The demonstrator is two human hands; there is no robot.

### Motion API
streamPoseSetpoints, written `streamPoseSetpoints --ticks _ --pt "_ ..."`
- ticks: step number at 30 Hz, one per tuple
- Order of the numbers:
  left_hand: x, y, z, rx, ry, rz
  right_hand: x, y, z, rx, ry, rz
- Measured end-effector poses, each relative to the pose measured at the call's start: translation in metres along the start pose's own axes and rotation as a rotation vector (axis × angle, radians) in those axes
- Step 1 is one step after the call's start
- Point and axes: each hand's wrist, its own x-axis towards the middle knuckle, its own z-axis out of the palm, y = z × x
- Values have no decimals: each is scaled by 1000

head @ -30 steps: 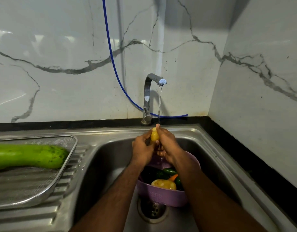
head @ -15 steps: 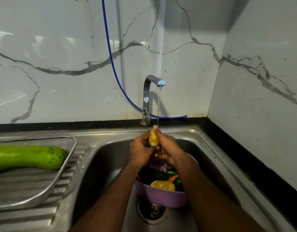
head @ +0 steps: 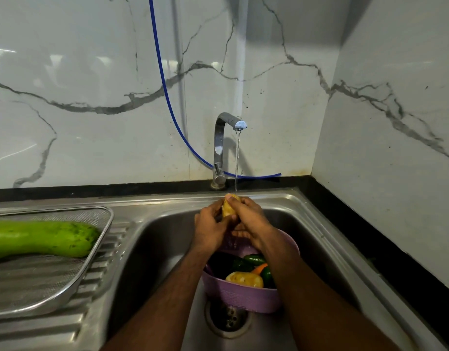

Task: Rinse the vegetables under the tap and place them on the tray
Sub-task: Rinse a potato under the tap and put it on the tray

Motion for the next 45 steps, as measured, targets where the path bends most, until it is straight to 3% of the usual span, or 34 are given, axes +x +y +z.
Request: streamPoseSetpoints --ticks 3,7,12,16,26,30,38,45 --pt "-2 2 3 -1 -43 -12 0 -4 -1 -19 99 5" --pt "-1 3 4 -78 -4 -86 -7 -9 -13 45 13 97" --pt "-1 10 1 -499 25 -339 -10 -6 -23 137 -61 143" --pt "-7 20 -2 -700 -61 -411 -9 -6 -26 153 -35 144" --pt "-6 18 -5 -710 -44 -466 -7 -4 -21 -61 -33 -7" --pt "-10 22 -2 -714 -63 -443 -6 -3 -10 -215 79 -114" --pt "-5 20 -3 -814 -30 -474 -7 -2 -28 88 -128 -58" --pt "-3 18 -5 -667 -12 -510 0 -1 -19 3 36 -174"
